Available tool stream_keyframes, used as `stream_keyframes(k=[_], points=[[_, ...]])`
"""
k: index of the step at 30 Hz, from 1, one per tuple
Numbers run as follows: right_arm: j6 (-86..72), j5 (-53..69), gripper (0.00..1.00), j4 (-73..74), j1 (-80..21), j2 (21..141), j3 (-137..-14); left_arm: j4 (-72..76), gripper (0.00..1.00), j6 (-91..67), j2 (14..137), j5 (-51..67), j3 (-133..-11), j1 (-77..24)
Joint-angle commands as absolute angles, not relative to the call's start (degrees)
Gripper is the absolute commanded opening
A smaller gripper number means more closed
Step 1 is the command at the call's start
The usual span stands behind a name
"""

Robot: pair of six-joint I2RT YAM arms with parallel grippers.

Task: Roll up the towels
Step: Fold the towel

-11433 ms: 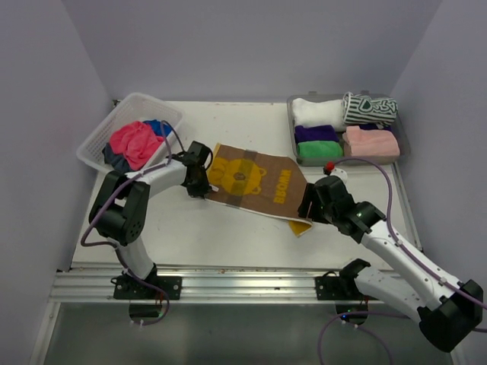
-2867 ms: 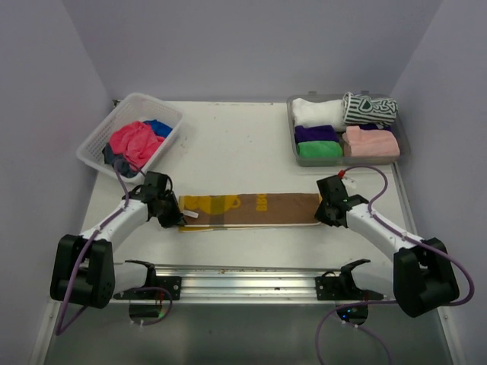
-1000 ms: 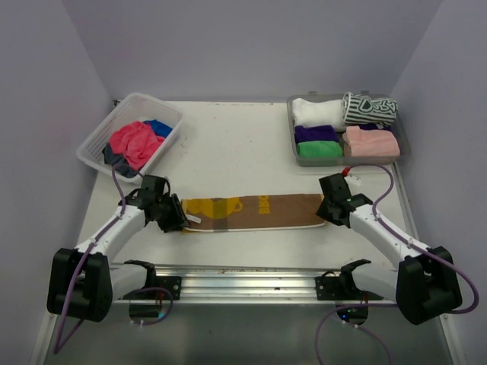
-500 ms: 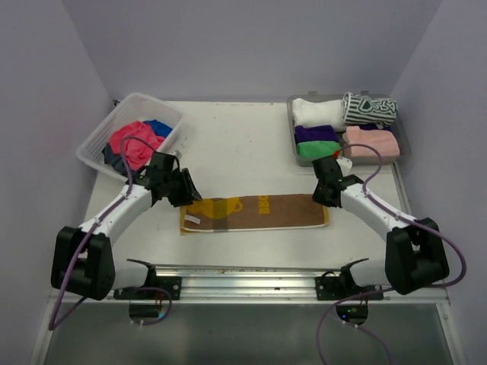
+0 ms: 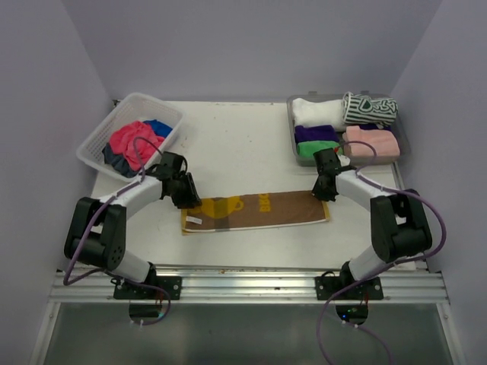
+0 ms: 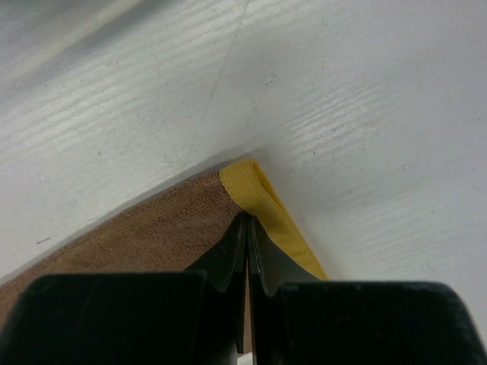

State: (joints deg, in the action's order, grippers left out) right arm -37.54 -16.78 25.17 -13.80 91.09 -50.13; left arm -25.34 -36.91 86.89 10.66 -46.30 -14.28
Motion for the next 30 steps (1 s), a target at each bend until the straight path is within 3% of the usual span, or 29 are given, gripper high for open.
stream_keyframes(k=[1,9,14,19,23,30], points=[[-37.44,-16.08,0.03,26.89,-13.71,84.22,-49.57,-25.48,0.37,-36.56,80.52,8.88,-50.18,-14.33],[-40.68,-11.79,0.02,29.71,-13.71,71.12,-40.02,-27.43,0.38,-37.09,77.77,5.37,-45.18,-14.24],[-43.77,-10.46,0.03,27.60,-13.71,70.75,-33.32,-24.26,0.35,-37.71,82.79,3.43,-42.10,-13.97],[-43.59,-11.69,0.00,28.73,-13.62,74.26,-34.45,-26.62,0.34,-37.09,80.52,2.38,-43.85,-13.97],[-43.16,-12.91,0.00,30.85,-13.62,69.37,-36.03,-30.75,0.35,-36.30,77.09,1.14,-47.89,-13.97],[-39.30,-19.15,0.09,33.84,-13.62,67.84,-41.65,-30.59,0.35,-36.04,77.25,4.48,-52.03,-13.97]])
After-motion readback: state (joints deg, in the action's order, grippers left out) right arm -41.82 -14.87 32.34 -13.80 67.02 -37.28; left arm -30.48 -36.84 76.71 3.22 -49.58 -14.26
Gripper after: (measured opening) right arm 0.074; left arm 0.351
